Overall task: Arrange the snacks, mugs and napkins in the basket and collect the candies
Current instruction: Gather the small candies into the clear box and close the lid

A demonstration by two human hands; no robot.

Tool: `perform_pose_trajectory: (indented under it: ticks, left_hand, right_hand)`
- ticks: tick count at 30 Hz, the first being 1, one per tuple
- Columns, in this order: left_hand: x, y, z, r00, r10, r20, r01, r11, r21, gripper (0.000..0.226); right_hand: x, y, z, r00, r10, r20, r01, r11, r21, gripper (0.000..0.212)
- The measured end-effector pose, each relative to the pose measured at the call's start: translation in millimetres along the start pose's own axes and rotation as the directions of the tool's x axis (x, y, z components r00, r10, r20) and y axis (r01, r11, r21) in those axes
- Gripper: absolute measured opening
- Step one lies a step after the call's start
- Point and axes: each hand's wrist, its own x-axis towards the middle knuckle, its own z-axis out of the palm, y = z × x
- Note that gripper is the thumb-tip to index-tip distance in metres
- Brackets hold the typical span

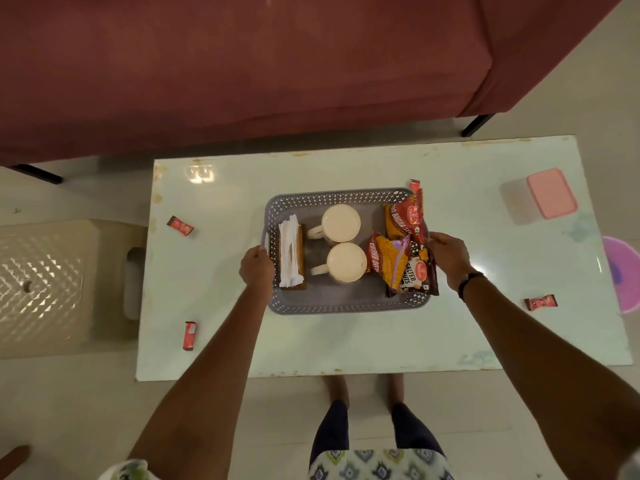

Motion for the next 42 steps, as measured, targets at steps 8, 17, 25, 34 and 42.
perform_pose_trajectory:
  ticks: [8, 17, 25, 34, 42]
  left_hand:
    - [-76, 34, 67, 0.807, 0.567, -0.165, -0.574, 0.819, 0.009, 0.022]
    - [-187, 93, 227, 0.658, 0.746, 0.101, -0.714, 0.661, -0.230, 0.022]
    - [-219, 124, 343, 0.739, 0.447, 0.503, -0.378, 0.894, -0.239, 0.032]
    - [-216, 120, 387, 0.725, 0.253, 0.641, -0.205, 0.967, -0.151, 0.038]
    - [-209, 104, 390, 0.728, 0.183, 0.660, -0.100, 0.982, -0.162, 0.044]
  right_hand:
    - [9, 10, -50, 0.936, -0.329, -0.122, 0.316, 0.942, -0.116, 0.024]
    - [76, 15, -155, 0.854, -0.478, -0.207, 0.450, 0.877, -0.170, 0.029]
    - [149, 22, -208, 0.821, -0.534, -0.201, 0.401, 0.791, -0.462, 0.069]
    - [182, 37, -209, 0.821, -0.534, -0.204, 0.302, 0.708, -0.638, 0.083]
    - [164, 26, -215, 0.917, -0.368, -0.153, 0.241, 0.818, -0.522, 0.086]
